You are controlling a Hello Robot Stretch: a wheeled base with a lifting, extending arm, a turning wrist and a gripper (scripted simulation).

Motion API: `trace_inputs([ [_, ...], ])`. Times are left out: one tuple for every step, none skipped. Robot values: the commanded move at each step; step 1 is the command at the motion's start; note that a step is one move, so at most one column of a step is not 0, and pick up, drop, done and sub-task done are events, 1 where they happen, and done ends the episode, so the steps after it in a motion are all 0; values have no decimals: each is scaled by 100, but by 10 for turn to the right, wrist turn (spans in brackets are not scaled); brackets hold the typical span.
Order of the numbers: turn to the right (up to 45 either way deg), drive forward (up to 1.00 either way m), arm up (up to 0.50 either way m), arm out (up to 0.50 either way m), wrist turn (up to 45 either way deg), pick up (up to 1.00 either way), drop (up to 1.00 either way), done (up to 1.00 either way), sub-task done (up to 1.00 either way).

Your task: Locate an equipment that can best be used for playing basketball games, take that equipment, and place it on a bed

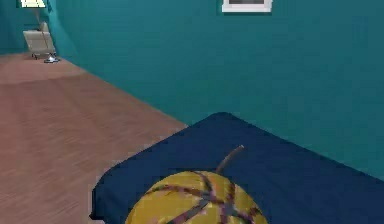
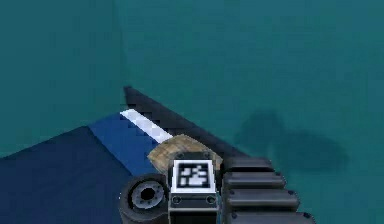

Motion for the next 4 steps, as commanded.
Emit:
trace_inputs([
  [450, 0, 0, 0, 0, 0, 0, 0, 0],
  [420, 0, 0, 0, 0, 0, 0, 0, 0],
  [30, 0, 0, 0, 0, 0, 0, 0, 0],
  [-450, 0, 0, 0, 0, 0, 0, 0, 0],
])
